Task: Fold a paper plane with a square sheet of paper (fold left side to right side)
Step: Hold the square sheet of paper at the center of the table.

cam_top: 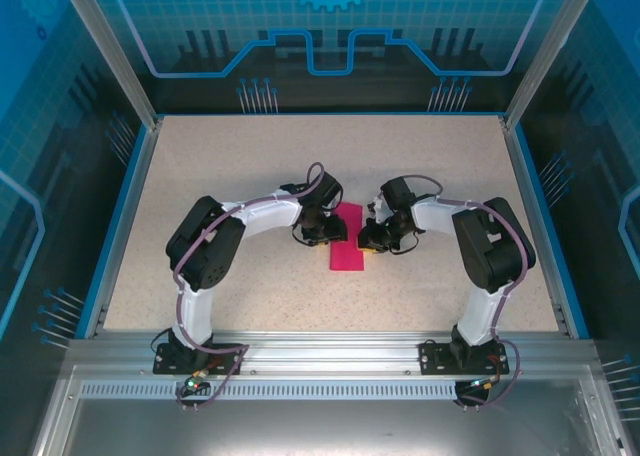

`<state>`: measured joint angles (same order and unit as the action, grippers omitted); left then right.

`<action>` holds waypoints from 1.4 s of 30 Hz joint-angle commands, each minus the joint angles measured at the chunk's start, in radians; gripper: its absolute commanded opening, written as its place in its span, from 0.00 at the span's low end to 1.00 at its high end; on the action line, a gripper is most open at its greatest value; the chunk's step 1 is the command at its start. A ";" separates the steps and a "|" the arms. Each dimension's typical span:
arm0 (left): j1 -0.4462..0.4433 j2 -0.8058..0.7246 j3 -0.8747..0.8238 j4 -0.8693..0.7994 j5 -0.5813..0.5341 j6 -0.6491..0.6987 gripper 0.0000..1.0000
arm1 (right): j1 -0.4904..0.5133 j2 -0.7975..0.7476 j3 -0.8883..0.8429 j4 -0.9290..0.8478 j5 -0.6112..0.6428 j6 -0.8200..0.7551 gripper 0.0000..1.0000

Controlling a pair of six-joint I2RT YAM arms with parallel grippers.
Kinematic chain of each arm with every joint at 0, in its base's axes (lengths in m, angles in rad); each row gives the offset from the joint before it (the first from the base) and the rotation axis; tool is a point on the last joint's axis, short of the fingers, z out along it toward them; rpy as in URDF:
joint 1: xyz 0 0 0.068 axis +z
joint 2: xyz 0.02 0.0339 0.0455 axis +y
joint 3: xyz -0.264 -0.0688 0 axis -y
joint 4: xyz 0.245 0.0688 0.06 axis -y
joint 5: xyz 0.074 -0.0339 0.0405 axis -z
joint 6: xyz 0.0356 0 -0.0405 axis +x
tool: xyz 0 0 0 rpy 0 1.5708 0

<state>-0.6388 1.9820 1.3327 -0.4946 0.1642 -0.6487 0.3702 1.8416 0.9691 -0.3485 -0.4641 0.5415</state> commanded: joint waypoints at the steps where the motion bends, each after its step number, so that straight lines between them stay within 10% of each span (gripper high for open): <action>1: 0.008 -0.103 0.008 -0.044 -0.004 0.031 0.51 | -0.007 0.079 -0.044 -0.056 0.088 -0.020 0.13; 19: 0.009 -0.051 -0.013 0.152 0.244 -0.015 0.38 | -0.013 0.085 -0.038 -0.066 0.088 -0.029 0.12; 42: 0.049 0.060 -0.083 0.146 0.164 0.049 0.33 | -0.013 0.081 -0.056 -0.084 0.108 -0.048 0.12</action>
<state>-0.5945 2.0171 1.2785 -0.3443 0.3416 -0.6254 0.3592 1.8500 0.9688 -0.3504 -0.4862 0.5114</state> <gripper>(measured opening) 0.331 0.124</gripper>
